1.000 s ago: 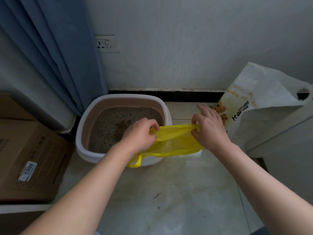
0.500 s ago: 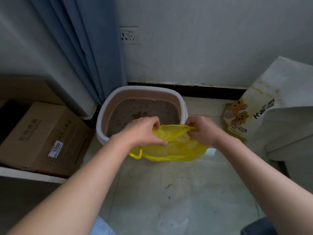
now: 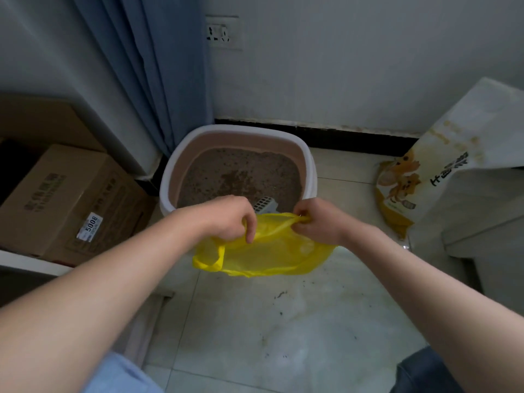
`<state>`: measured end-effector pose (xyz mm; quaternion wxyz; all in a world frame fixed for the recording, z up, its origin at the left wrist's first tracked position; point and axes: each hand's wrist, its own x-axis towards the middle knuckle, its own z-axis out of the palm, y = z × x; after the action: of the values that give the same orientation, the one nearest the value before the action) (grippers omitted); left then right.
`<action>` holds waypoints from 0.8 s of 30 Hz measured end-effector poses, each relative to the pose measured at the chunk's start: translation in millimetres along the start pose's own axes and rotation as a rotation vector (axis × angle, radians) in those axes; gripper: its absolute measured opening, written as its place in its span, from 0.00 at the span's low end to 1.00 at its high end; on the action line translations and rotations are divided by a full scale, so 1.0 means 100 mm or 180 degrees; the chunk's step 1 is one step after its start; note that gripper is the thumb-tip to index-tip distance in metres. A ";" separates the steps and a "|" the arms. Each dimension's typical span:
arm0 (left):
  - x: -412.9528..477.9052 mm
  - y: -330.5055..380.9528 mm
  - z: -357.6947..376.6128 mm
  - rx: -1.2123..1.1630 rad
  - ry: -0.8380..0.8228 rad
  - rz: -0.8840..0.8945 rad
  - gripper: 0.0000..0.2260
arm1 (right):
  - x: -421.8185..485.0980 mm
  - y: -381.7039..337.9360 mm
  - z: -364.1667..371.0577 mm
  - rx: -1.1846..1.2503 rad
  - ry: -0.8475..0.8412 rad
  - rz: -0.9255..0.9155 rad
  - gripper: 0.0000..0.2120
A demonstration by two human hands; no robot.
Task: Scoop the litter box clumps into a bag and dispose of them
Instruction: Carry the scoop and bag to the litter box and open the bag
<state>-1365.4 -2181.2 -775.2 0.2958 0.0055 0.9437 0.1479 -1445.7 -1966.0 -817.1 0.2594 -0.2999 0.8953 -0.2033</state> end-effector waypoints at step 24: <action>-0.24 -1.04 1.87 0.1298 0.2416 0.1273 0.05 | 0.45 0.03 1.65 0.0118 -0.0375 0.0611 0.08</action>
<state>-1233.0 -2231.6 -937.2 -0.1114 0.1906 0.9753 0.0052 -1381.6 -2027.1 -963.2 0.3354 -0.2194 0.8991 -0.1761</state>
